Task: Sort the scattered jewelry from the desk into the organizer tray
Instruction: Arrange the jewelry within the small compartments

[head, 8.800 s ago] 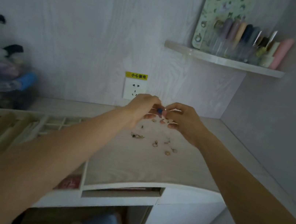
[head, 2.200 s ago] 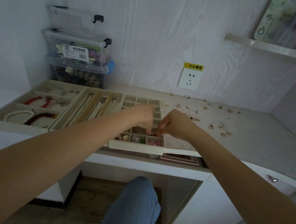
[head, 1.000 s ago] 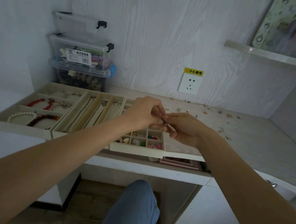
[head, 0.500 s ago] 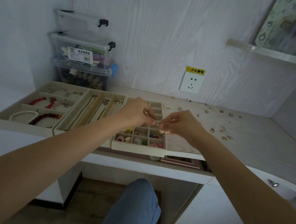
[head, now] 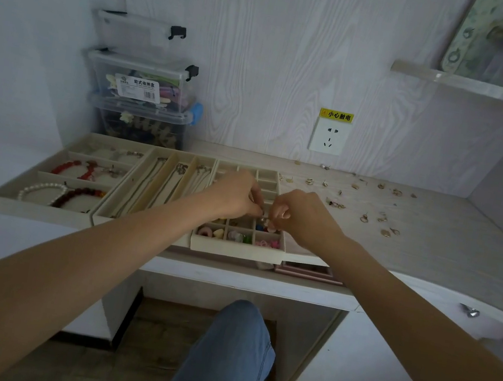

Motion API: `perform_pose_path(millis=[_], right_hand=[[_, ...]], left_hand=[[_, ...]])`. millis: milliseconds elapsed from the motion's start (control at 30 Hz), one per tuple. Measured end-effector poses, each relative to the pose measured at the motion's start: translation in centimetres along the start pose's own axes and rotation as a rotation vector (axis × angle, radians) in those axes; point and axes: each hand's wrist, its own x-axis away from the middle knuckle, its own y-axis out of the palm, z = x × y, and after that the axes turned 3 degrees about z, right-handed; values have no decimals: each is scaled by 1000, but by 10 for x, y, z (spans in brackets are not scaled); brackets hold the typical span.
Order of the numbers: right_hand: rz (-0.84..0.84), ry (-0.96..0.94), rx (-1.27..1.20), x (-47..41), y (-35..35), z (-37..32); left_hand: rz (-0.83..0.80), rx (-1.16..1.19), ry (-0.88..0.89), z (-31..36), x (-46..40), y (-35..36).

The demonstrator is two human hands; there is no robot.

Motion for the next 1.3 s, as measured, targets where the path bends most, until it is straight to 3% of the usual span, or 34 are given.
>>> perform_pose_path(millis=[333,867,1067,1200,1300], right_hand=[[-15,12,64,1,4,-3],[-36,-71,390,1,-6,-17],[-36,-15,327,1,-6,-16],[-22,5,308,1,-4,-15],[-7,-8,309,1,-3,-13]], left_hand=[[-49,-78,17,6,-1,2],[-6,-176,19,12,-3,3],[11,-300,30,18,-2,4],[106,-421,99,25,1,10],[95,-398,125,21,-1,11]])
